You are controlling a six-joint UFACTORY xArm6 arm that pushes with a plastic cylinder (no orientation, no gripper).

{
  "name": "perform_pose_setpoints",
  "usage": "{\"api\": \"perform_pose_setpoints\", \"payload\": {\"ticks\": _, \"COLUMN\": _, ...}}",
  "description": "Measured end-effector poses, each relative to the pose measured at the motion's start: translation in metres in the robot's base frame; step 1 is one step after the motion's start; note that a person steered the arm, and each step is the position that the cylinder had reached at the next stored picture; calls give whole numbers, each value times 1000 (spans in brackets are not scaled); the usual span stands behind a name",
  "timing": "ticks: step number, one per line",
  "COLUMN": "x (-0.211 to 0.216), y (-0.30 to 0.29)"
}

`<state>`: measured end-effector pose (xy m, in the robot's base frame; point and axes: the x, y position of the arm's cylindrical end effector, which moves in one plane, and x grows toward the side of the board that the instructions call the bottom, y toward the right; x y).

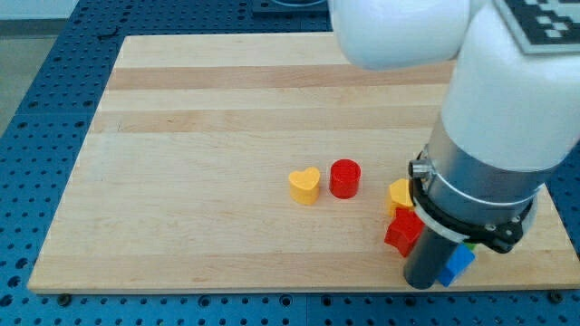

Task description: Push the red star to green star

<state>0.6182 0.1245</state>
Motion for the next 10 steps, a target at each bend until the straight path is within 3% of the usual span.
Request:
{"api": "perform_pose_setpoints", "payload": {"ticks": 4, "x": 1, "y": 52}}
{"api": "perform_pose_setpoints", "payload": {"ticks": 7, "x": -1, "y": -40}}
{"api": "perform_pose_setpoints", "payload": {"ticks": 8, "x": -19, "y": -69}}
{"api": "perform_pose_setpoints", "payload": {"ticks": 10, "x": -41, "y": -69}}
